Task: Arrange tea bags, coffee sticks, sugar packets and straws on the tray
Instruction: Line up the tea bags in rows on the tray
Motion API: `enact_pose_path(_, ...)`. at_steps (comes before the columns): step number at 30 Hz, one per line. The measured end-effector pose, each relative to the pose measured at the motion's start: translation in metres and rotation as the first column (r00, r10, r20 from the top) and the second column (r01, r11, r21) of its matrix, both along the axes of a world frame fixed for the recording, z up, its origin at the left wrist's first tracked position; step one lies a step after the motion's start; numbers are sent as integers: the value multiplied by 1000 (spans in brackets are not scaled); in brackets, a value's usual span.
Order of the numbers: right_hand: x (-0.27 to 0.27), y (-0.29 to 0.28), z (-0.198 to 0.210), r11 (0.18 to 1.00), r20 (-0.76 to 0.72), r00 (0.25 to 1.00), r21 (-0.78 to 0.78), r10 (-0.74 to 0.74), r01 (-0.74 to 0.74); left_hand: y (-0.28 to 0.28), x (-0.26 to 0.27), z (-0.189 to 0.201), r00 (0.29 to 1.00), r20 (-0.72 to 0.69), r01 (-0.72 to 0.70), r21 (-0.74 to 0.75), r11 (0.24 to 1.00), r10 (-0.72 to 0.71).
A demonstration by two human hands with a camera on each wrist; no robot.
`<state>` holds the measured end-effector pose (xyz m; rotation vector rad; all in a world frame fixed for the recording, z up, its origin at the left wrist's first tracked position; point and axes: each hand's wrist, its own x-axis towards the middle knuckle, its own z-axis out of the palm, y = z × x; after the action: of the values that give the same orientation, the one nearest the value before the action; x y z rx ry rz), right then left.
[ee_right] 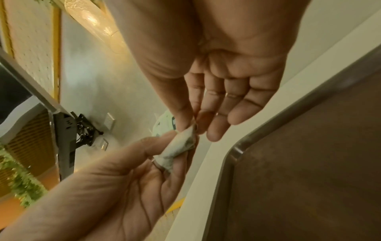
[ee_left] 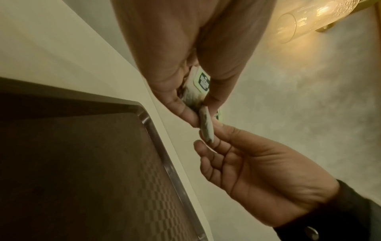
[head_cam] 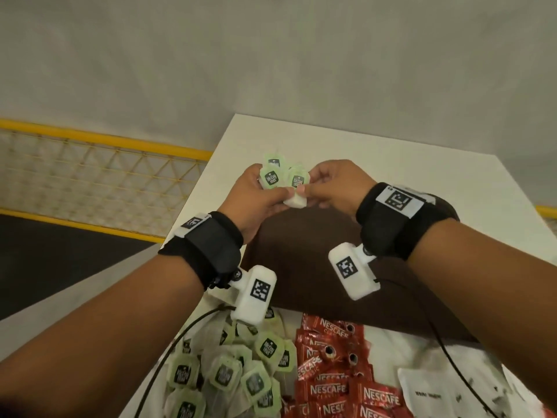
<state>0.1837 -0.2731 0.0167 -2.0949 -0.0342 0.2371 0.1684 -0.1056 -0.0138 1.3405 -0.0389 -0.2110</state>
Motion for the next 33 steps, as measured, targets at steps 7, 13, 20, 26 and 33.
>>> enact_pose_path(7, 46, 2, -17, 953, -19, 987, 259, -159, 158, 12, 48, -12, 996, 32, -86, 20, 996, 85)
enact_pose_path(13, 86, 2, -40, 909, -172, 956, 306, -239, 282, 36, 74, -28, 958, -28, -286, 11, 958, 287)
enact_pose_path(20, 116, 21, -52, 978, -225, 961, -166, -159, 123, 42, 80, -39, 959, -104, -259, 54, 964, 264)
enact_pose_path(26, 129, 22, -55, 934, -186, 976, -354, -117, 45, 33, 80, -43, 961, -210, -191, -31, 981, 181)
enact_pose_path(33, 134, 20, -63, 861, -113, 991, -509, -67, 0, 26, 79, -46, 954, -251, -180, -54, 982, 161)
